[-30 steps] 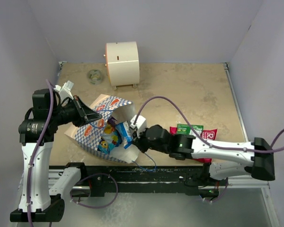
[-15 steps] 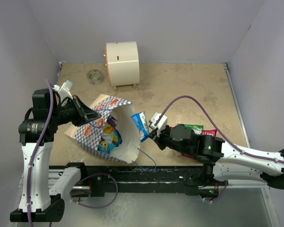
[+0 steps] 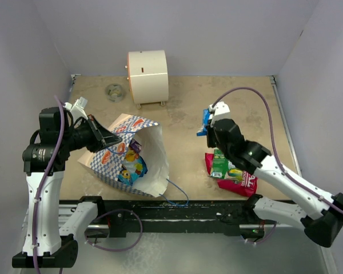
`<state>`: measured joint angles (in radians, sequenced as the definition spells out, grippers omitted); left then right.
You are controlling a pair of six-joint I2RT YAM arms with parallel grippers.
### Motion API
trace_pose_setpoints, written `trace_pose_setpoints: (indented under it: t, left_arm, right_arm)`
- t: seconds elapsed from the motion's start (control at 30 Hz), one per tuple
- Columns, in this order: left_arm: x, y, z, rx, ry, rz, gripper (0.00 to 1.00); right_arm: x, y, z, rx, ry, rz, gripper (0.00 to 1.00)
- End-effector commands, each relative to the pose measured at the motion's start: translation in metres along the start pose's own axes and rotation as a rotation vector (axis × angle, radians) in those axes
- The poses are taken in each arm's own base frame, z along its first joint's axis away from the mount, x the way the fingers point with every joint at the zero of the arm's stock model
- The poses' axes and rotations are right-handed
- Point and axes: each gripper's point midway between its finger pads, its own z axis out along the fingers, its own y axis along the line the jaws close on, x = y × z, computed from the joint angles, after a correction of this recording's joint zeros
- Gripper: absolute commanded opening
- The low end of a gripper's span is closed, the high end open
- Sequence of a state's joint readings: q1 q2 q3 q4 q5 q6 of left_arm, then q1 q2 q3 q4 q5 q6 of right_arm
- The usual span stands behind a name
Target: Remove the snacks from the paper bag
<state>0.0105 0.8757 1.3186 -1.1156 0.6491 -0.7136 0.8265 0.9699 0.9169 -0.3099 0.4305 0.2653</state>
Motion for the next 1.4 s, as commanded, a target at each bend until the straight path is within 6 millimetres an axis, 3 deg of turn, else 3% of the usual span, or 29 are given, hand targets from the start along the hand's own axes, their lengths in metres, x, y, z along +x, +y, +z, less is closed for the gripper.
trace_pose_setpoints:
  t: [0.0,0.03,0.23,0.33,0.43,0.67,0.8,1.0,1.13,1.2,1.37]
  left_arm:
    - [-0.009,-0.015,-0.009,0.037,-0.058,0.065,0.0]
    - [-0.009,-0.016,-0.01,0.038,-0.057,0.064,0.0]
    - [-0.006,-0.016,-0.012,0.038,-0.055,0.07,0.0]
    - [-0.004,-0.015,-0.013,0.036,-0.05,0.071,0.0]
    - [-0.003,-0.016,-0.014,0.038,-0.049,0.073,0.0]
    - [-0.002,-0.014,-0.012,0.043,-0.04,0.073,0.0]
    - [-0.004,-0.015,-0.011,0.048,-0.041,0.074,0.0]
    - [-0.003,-0.017,-0.011,0.053,-0.041,0.073,0.0]
    - [-0.001,-0.016,-0.013,0.052,-0.039,0.084,0.0]
    - [0.0,-0.016,-0.014,0.052,-0.039,0.088,0.0]
    - [-0.002,-0.017,-0.015,0.051,-0.045,0.096,0.0]
  right_arm:
    - [0.0,-0.056,0.017,0.252,0.078,0.214,0.0]
    - [0.001,-0.068,0.019,0.306,0.089,0.269,0.0]
    - [0.05,-0.147,0.014,0.63,0.217,0.474,0.0]
    - [0.085,-0.171,0.007,0.714,0.3,0.547,0.0]
    - [0.104,-0.188,-0.001,0.759,0.321,0.612,0.0]
    - [0.123,-0.213,-0.002,0.868,0.323,0.584,0.0]
    - [0.142,-0.224,-0.003,0.957,0.406,0.663,0.0]
    - [0.169,-0.22,0.007,0.954,0.467,0.767,0.0]
    - [0.175,-0.221,0.003,0.994,0.477,0.796,0.12]
    - [0.171,-0.222,0.001,0.995,0.458,0.8,0.3]
    - [0.151,-0.224,-0.008,0.977,0.407,0.79,0.46]
